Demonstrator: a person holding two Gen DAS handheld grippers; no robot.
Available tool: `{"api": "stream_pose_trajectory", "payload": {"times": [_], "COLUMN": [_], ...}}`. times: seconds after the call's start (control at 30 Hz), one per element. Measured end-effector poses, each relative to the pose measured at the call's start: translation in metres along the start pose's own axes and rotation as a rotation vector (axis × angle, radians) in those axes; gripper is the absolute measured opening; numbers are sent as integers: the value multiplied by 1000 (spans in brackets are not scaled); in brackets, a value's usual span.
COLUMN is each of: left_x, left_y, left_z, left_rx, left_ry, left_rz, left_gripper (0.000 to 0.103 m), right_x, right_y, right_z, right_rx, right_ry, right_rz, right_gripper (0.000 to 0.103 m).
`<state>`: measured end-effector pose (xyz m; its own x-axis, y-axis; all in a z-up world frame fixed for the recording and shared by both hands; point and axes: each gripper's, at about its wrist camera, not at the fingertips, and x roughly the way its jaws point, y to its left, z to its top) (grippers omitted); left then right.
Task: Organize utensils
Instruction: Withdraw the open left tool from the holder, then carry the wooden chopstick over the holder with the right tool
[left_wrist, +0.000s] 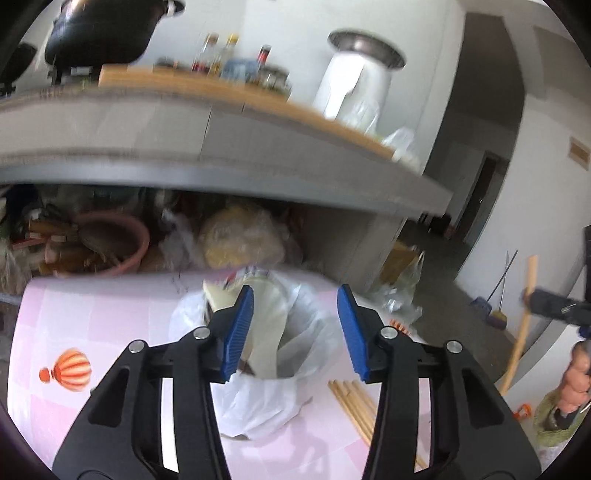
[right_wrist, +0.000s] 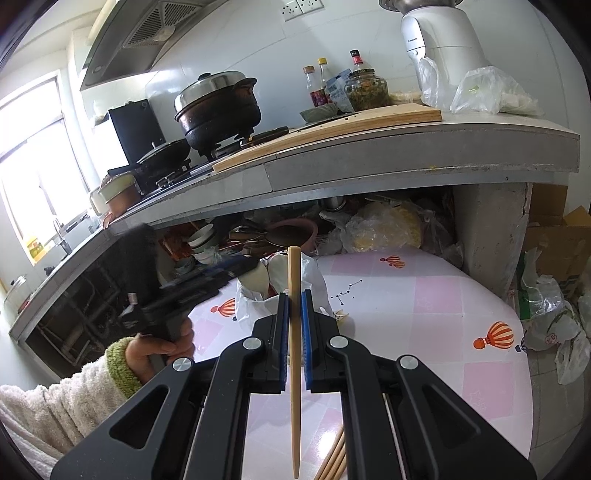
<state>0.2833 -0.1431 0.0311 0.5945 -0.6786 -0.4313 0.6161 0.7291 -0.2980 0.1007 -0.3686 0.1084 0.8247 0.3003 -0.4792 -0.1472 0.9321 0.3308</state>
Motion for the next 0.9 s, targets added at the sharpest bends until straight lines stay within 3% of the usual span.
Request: {"api": "stream_pose_trajectory", "payload": {"times": [0.1, 0.27, 0.57, 0.73, 0.9], "left_x": [13, 13, -41, -76, -104], "left_y": [7, 12, 22, 28, 28], "left_z": [-8, -12, -8, -24, -47], "left_rx": [-22, -47, -109, -117, -83], "left_ry": [68, 81, -56, -67, -29], "left_rz": [12, 13, -15, 75, 199], "left_gripper": [40, 38, 38, 40, 59], "right_x": [0, 0, -2, 1, 14], "right_y": [-2, -4, 2, 24, 48], "right_z": [0, 0, 24, 66, 116], "right_rx": [3, 7, -1, -42, -59], "right_ry": [0, 1, -47, -108, -176], "right_rz": [-1, 0, 31, 94, 174], "right_gripper": [7, 7, 7, 7, 7]}}
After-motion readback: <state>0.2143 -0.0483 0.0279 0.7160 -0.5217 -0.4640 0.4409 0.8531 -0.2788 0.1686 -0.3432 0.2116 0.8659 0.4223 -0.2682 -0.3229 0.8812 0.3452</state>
